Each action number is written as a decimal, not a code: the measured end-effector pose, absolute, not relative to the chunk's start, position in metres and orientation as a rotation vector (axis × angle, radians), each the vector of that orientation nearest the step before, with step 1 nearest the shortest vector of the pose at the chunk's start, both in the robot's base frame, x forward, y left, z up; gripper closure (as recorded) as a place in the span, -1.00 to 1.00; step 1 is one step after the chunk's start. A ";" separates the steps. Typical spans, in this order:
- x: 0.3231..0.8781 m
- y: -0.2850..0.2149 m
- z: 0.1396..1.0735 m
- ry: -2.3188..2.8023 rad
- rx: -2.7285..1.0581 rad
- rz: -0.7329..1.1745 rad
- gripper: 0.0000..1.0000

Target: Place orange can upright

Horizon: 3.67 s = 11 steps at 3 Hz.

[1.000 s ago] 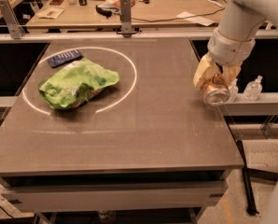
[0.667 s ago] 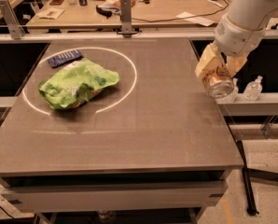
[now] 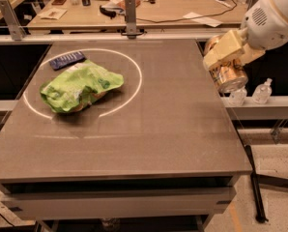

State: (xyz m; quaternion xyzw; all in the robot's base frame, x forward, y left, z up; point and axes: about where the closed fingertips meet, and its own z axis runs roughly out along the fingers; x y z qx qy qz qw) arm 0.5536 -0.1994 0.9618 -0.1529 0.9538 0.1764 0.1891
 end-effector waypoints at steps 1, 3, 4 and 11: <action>0.544 -0.187 0.984 2.536 -0.652 0.628 1.00; 0.533 -0.169 0.997 2.349 -1.037 0.672 1.00; 0.534 -0.169 0.997 2.349 -1.036 0.672 1.00; 0.531 -0.092 1.016 1.387 -1.028 1.143 1.00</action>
Offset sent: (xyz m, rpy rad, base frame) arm -0.0450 0.0355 0.0457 0.0820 -0.3201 0.8641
